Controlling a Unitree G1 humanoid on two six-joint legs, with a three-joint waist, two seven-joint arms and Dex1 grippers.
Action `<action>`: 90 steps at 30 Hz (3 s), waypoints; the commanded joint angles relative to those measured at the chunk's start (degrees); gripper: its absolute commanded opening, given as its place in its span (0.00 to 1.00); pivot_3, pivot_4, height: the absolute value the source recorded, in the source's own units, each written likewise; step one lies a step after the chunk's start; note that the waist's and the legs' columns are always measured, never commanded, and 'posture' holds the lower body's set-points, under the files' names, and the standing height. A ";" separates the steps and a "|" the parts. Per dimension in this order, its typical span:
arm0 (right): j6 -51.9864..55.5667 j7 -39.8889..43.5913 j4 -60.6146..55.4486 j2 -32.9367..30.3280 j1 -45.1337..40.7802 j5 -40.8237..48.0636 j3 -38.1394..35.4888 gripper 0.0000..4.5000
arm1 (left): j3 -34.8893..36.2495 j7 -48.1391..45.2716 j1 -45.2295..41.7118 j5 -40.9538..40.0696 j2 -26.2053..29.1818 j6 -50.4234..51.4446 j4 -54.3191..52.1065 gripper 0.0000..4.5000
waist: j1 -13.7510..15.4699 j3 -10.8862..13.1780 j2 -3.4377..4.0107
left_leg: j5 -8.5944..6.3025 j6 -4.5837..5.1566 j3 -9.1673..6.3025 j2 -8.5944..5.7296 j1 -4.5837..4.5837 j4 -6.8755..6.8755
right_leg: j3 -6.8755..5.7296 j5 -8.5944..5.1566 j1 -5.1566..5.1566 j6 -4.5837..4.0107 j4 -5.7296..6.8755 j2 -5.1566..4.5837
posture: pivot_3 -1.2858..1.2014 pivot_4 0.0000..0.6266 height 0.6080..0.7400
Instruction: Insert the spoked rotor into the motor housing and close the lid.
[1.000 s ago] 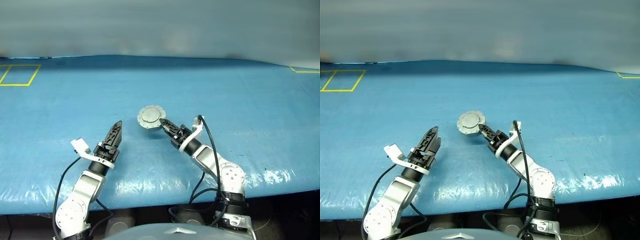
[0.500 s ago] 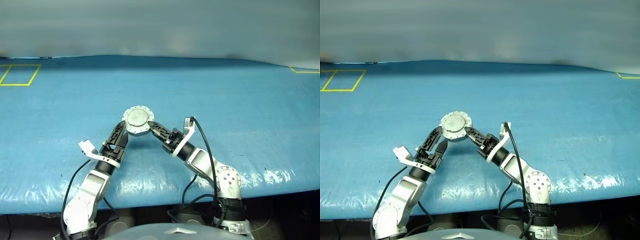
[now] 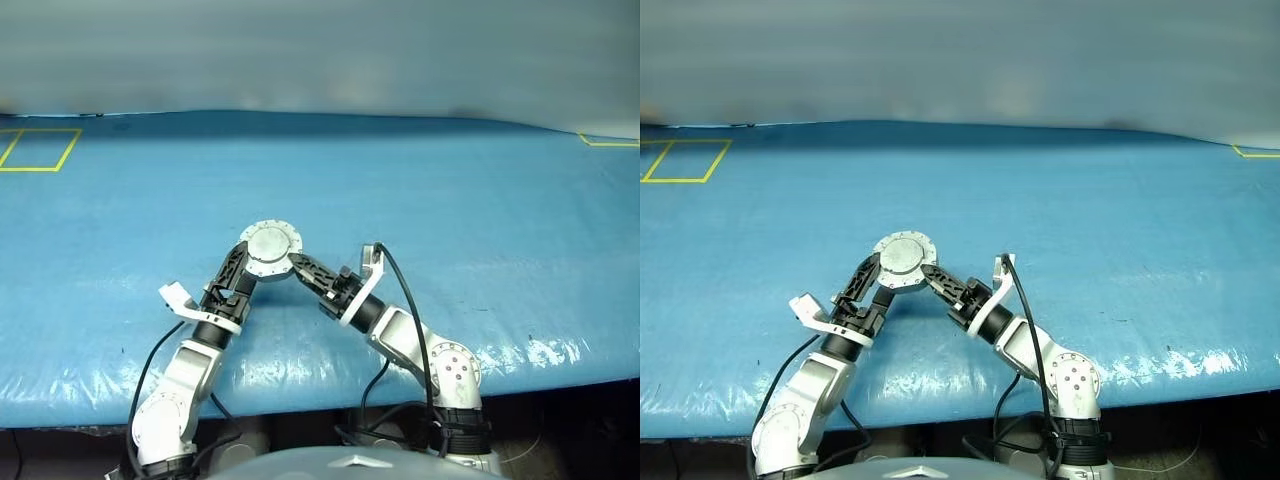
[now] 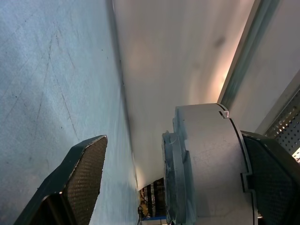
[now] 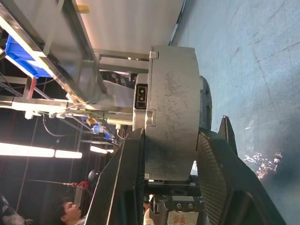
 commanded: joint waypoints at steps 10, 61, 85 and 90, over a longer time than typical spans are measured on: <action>0.08 1.56 -1.87 1.56 -0.85 2.97 1.93 0.27 | -1.66 -3.49 1.37 -2.43 -3.72 -5.41 -4.45 1.00 | 0.03 0.01 -0.02 | 0.00 0.00 -0.01 0.00 -0.02 0.05 | 0.00 0.00 0.01 -0.01 0.00 -0.01 | 0.52 0.24 1.00; -34.59 16.76 -11.94 -23.26 7.77 -71.22 19.93 1.00 | 13.60 1.34 -42.50 17.87 13.84 -8.67 40.67 0.54 | 1.39 0.35 -0.60 | 0.11 -0.16 -0.05 -0.21 0.01 0.29 | -0.10 0.00 0.04 0.02 0.39 0.03 | 0.52 0.24 1.00; -37.78 15.41 -7.74 -15.66 11.66 -83.37 20.46 1.00 | 16.25 4.00 -63.82 47.33 21.22 -11.18 82.25 0.99 | 0.17 0.44 -0.74 | 0.19 -0.33 -0.20 -0.14 0.32 0.12 | -0.30 0.14 0.27 0.29 0.52 -0.01 | 0.52 0.24 1.00; -37.13 17.44 -6.44 -15.12 10.34 -83.64 21.03 1.00 | 10.74 2.79 -56.14 52.43 23.56 1.79 73.37 0.99 | -1.61 0.32 -0.60 | 0.25 -0.43 -0.07 -0.03 1.01 0.01 | -0.12 0.17 0.66 0.26 0.72 0.03 | 0.52 0.24 1.00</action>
